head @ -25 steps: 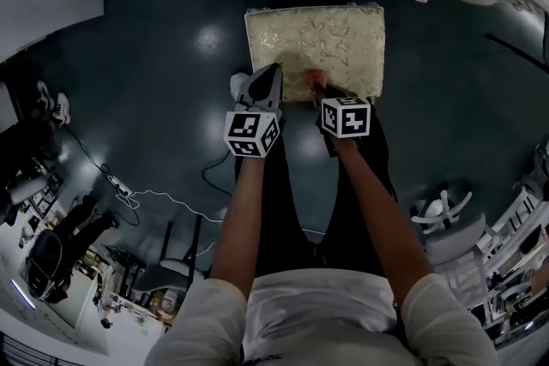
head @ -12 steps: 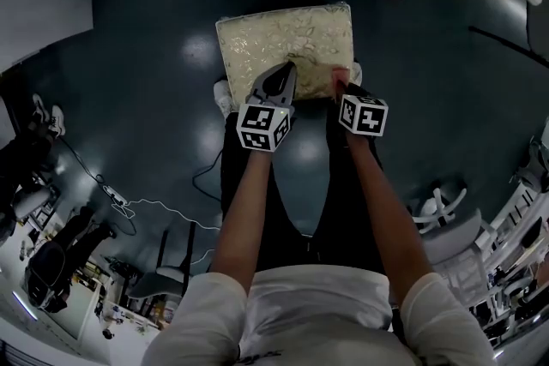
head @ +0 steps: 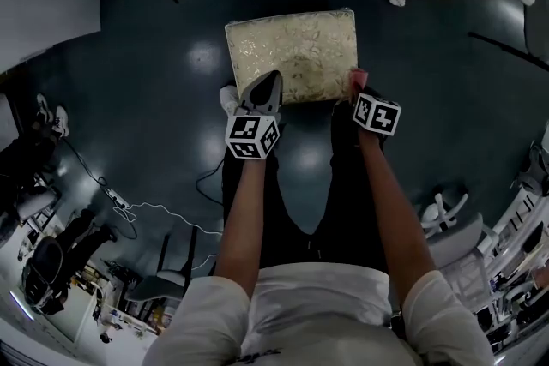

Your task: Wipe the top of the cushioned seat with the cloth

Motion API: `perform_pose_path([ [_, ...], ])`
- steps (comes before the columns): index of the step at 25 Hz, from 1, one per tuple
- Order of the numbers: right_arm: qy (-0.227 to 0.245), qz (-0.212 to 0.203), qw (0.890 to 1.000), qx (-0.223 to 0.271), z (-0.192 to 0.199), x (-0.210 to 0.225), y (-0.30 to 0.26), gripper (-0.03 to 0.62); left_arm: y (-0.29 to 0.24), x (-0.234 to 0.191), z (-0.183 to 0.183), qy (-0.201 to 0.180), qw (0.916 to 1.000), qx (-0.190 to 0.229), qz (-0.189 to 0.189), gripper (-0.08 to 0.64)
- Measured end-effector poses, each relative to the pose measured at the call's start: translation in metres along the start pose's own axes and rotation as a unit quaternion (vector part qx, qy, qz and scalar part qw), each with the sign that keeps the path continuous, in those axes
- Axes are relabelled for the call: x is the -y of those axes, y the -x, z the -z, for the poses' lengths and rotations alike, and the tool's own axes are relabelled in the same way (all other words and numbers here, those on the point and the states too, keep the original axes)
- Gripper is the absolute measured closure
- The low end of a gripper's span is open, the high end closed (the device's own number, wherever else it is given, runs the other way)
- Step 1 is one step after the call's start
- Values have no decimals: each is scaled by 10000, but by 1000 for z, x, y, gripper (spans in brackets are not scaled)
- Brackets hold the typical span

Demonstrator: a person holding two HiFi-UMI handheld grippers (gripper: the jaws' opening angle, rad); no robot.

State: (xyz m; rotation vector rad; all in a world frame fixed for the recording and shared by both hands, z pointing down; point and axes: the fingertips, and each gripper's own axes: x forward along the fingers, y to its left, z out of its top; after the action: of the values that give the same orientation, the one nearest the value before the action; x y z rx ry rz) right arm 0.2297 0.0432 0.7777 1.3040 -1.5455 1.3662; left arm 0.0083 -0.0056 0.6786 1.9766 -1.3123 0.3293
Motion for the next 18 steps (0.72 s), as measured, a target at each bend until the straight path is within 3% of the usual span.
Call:
perform_pose_path([
  [4,372,-1026,9940,-16,10,-89,1,561,24,-37,-8,45,9996,25,-293,548],
  [7,660,-2013,9762,-467,44,-174,-16,561,41,-65,-14,60,9988,78,-474,548],
  [9,1030,-2400,9623,-763,68,-224,-29,560,53,-83,-17,56,9984,116,-548,548],
  [14,1818,-2658,9367,-1376,112,-307,-57,561,82,-123,-13,91,9972,90,-739,548],
  [16,1889,-2526,9366,-1529,121,-314,-68,561,90,-133,-10,114,9968,64,-793,548],
  [18,1749,-2305,9436,-1607,124,-307,-76,560,95,-138,-8,126,9968,43,-789,548],
])
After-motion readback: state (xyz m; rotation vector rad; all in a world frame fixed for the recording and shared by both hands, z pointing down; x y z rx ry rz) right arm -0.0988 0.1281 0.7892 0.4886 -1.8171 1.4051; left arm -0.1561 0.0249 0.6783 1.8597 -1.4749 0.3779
